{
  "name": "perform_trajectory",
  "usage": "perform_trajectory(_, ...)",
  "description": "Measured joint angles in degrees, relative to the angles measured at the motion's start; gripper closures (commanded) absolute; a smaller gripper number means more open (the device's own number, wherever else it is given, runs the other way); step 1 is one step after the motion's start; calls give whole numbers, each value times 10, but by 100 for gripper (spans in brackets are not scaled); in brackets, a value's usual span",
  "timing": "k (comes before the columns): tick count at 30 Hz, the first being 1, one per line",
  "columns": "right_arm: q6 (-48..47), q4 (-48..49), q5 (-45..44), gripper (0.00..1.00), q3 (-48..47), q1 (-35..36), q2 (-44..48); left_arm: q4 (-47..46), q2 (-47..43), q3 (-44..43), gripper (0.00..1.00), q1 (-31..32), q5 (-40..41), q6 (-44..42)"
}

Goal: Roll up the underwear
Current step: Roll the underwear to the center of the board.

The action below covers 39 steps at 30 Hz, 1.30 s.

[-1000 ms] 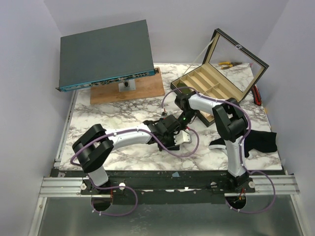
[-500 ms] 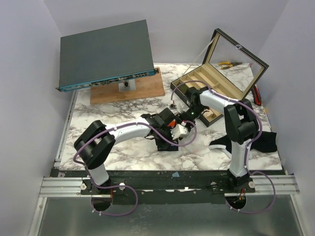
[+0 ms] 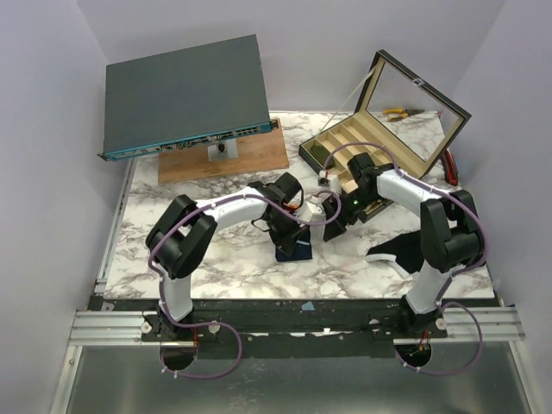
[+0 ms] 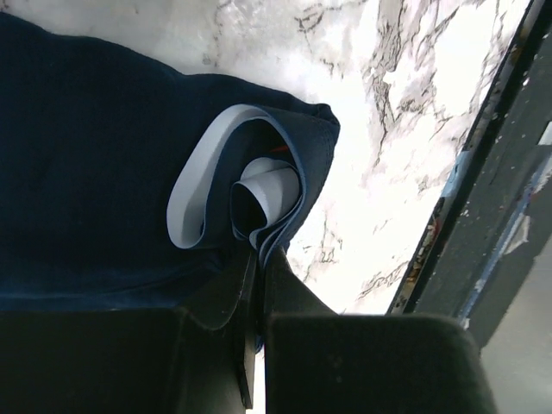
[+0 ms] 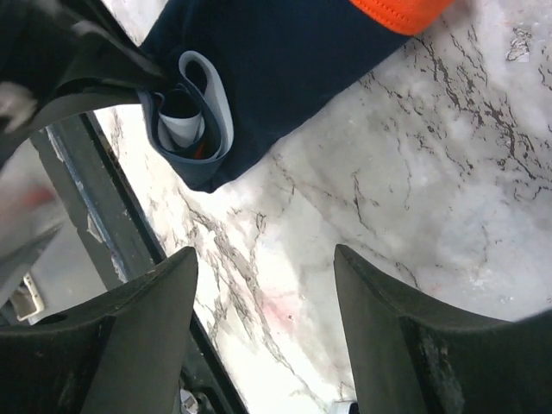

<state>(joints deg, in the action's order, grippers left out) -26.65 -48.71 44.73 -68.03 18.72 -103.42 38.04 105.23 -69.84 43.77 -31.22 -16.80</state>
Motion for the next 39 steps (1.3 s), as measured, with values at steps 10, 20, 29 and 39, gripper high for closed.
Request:
perform_trajectory(10, 65, 119, -36, 32, 82, -21, 89, 71, 92, -82, 100, -56, -101, 22)
perform_trajectory(20, 73, 190, -47, 31, 161, -64, 194, 111, 146, -117, 100, -86, -164, 44)
perform_trajectory(29, 31, 236, -117, 29, 206, 50, 276, 166, 197, -163, 100, -100, -207, 42)
perform_trajectory(39, -35, 284, -277, 28, 215, 241, 263, 244, 264, -227, 100, -113, -252, 32)
